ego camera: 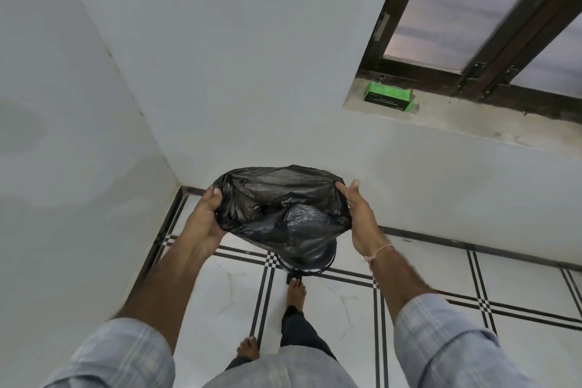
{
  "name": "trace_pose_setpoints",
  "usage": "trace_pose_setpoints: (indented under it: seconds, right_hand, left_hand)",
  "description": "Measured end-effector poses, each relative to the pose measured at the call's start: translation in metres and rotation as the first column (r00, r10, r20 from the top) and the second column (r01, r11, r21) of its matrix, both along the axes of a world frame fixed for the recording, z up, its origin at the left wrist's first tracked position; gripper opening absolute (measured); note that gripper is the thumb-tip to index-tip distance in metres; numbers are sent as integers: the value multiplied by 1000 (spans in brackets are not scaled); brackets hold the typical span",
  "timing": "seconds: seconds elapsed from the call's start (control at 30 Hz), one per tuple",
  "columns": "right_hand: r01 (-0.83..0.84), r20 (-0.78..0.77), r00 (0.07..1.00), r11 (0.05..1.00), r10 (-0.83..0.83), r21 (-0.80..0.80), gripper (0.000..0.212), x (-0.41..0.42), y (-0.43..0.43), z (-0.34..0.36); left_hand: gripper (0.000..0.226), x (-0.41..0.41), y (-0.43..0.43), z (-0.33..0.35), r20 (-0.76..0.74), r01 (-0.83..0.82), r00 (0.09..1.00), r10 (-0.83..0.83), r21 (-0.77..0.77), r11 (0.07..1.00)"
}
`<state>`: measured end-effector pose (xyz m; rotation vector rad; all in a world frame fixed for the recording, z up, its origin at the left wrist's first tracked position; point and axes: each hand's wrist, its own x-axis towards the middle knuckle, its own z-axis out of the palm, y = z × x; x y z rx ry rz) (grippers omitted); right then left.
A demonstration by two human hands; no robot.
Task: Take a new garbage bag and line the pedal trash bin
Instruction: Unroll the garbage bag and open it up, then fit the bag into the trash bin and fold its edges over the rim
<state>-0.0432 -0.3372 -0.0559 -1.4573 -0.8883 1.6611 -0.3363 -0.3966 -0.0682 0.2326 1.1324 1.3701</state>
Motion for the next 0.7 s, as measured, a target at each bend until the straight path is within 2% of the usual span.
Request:
trace_pose_setpoints:
  seconds: [0.13, 0.23, 0.4, 0.47, 0.57, 0.7]
  right_hand:
    - [26, 69, 997, 998, -30, 50, 50, -8, 22, 4]
    - [29, 137, 990, 996, -40, 79, 62, -6, 33, -1]
    - [56, 120, 991, 998, -59, 28, 58, 2, 38, -21]
    - [101, 110, 989, 995, -99, -13, 58, 7, 37, -35]
    - [169, 120, 980, 984, -160, -61, 47, 13, 37, -63]
    - [234, 188, 959, 966, -211, -112, 45, 23, 52, -146]
  left_hand:
    - [27, 4, 24, 6, -39, 10, 999, -9, 25, 1000]
    - [28, 11, 39, 4, -46, 31, 998, -30, 14, 999]
    - [30, 29, 51, -15, -60, 82, 995, -85, -48, 995]
    - [30, 38, 56, -32, -59, 91, 994, -96, -75, 993]
    - [33, 58, 64, -71, -36, 96, 994, -100, -103, 990]
    - [38, 89, 84, -156, 38, 99, 995, -94, -158, 982]
